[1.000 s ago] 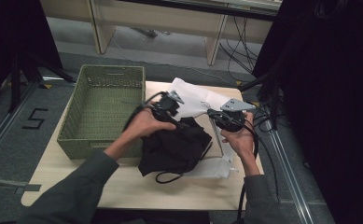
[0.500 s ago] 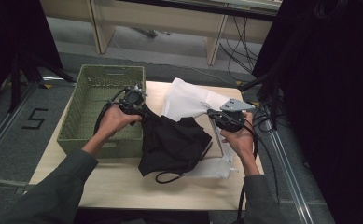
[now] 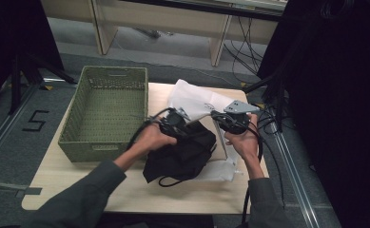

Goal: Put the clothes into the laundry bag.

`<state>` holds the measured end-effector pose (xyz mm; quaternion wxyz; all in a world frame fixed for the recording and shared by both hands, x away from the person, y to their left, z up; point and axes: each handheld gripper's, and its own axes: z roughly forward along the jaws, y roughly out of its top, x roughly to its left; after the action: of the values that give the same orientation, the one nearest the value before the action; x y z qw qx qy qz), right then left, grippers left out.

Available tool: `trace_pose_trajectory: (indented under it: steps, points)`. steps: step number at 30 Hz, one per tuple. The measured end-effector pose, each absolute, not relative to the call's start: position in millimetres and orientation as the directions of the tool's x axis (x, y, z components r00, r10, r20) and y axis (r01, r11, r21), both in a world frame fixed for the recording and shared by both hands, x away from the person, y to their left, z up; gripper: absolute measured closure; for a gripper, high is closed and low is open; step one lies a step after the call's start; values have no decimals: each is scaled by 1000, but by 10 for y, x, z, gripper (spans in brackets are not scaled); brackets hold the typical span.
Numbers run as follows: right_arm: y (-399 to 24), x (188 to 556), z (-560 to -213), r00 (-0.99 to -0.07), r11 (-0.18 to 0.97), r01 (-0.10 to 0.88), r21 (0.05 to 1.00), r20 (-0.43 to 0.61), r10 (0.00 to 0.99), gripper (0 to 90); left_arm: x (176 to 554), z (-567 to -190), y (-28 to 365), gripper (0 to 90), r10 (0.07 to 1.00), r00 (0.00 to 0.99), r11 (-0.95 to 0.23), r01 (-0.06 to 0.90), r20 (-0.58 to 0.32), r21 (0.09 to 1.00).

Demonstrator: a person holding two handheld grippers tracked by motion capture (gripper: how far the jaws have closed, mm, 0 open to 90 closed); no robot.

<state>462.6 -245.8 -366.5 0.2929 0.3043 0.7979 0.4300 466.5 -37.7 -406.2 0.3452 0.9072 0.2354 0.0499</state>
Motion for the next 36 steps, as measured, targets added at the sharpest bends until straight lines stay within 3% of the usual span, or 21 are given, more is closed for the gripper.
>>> trace_pose_trajectory:
  steps: [5, 8, 9, 10, 11, 12, 16, 20, 23, 25, 29, 36]
  points:
    - [-2445, 4615, -3655, -656, 454, 228, 861, -209, 726, 893, 4733, -4266, -717, 871, 496, 865, -608, 408, -75, 681]
    - [-2440, 4614, -3681, -669, 458, 242, 856, -195, 718, 893, 4814, -4274, -748, 849, 534, 845, -579, 402, -43, 709]
    - [-2450, 4614, -3703, -665, 449, 261, 855, -178, 725, 893, 4824, -4279, -738, 799, 544, 838, -570, 412, -50, 711]
    - [-2450, 4614, -3703, -665, 449, 261, 855, -178, 725, 893, 4838, -4251, -692, 799, 515, 856, -616, 398, -35, 679]
    - [-2477, 4623, -3719, -666, 452, 260, 853, -181, 723, 893, 4812, -4240, -677, 713, 535, 843, -578, 418, -61, 701]
    - [-2477, 4623, -3719, -666, 452, 260, 853, -181, 723, 893, 4785, -4202, -640, 713, 542, 838, -565, 421, -65, 709]
    - [-2495, 4624, -3732, -664, 448, 265, 854, -175, 727, 892, 4693, -3945, -423, 436, 499, 865, -588, 378, -46, 715]
    - [-2484, 4624, -3728, -663, 455, 250, 855, -192, 724, 892, 4664, -3703, -229, 376, 550, 833, -514, 389, -55, 765]
    - [-2476, 4618, -3716, -672, 458, 264, 849, -179, 719, 892, 4755, -3624, -145, 377, 588, 808, -499, 382, -20, 778]
    - [-2470, 4624, -3714, -676, 463, 252, 850, -188, 712, 892, 4866, -3630, -144, 395, 595, 802, -536, 347, 52, 770]
    - [-2448, 4629, -3710, -663, 455, 238, 858, -198, 722, 892, 5067, -3759, -207, 398, 591, 805, -557, 363, 50, 747]
    - [-2379, 4634, -3697, -674, 457, 248, 854, -187, 715, 893, 5248, -3968, -375, 431, 559, 823, -568, 288, 104, 771]
